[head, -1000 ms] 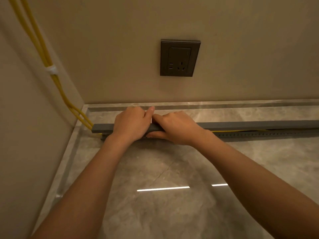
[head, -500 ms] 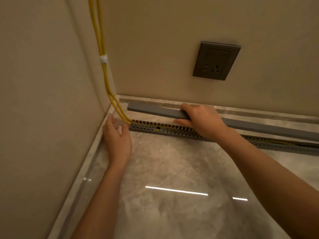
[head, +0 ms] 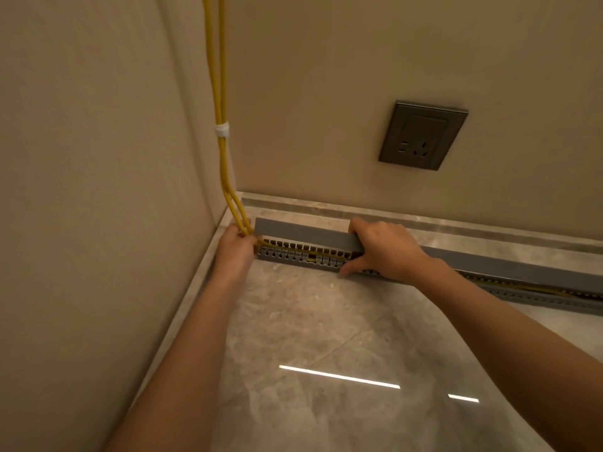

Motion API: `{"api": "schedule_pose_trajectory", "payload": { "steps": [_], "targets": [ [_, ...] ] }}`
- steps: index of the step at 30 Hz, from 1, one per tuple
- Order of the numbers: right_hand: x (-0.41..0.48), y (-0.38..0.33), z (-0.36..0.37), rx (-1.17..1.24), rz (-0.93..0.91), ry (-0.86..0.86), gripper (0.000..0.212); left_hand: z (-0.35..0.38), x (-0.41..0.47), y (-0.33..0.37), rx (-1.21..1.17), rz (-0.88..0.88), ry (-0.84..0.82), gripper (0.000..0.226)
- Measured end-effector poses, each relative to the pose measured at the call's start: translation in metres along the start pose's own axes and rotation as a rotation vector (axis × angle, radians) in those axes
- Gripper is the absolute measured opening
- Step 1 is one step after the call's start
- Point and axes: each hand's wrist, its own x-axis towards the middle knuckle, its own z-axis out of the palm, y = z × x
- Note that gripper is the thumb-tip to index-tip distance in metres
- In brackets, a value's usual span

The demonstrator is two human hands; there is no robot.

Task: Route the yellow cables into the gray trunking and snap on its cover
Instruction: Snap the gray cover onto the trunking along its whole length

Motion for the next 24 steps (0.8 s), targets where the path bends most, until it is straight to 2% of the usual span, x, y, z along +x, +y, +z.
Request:
{"api": "schedule_pose_trajectory", "payload": {
  "steps": [2, 5, 8, 10, 12, 14, 16, 19, 21, 24],
  "targets": [
    [0.001, -0.001, -0.005, 0.030, 0.000, -0.026, 0.061, 0.001, -0.004, -0.004, -0.057, 0.000, 0.018, 0.029],
    [0.002, -0.003, -0.012, 0.031, -0.015, -0.027, 0.062, 0.008, -0.012, -0.011, -0.042, 0.013, 0.153, 0.010],
    [0.003, -0.002, -0.020, 0.027, -0.019, 0.010, 0.062, 0.018, -0.018, -0.007, -0.225, -0.051, 0.207, 0.014],
    [0.002, -0.002, -0.026, 0.010, -0.021, 0.024, 0.062, 0.023, -0.019, 0.000, -0.447, -0.201, 0.165, 0.014],
    [0.002, -0.003, -0.028, 0.001, -0.036, 0.015, 0.064, 0.026, -0.023, 0.008, -0.665, -0.374, 0.057, 0.033],
    [0.000, -0.004, -0.028, 0.011, -0.049, -0.010, 0.065, 0.027, -0.027, 0.014, -0.770, -0.433, -0.003, 0.044],
    [-0.002, -0.003, -0.027, -0.017, -0.054, 0.003, 0.064, 0.025, -0.028, 0.016, -0.789, -0.425, -0.032, 0.041],
    [-0.007, -0.005, -0.029, -0.156, -0.035, 0.199, 0.068, 0.022, -0.028, 0.018, -0.798, -0.429, -0.077, 0.043],
    [-0.010, -0.007, -0.033, -0.151, -0.025, 0.368, 0.068, 0.020, -0.028, 0.020, -0.801, -0.437, -0.111, 0.047],
    [-0.011, -0.006, -0.042, -0.158, -0.138, 0.470, 0.064, 0.016, -0.027, 0.021, -0.815, -0.436, -0.133, 0.049]
  ]
}}
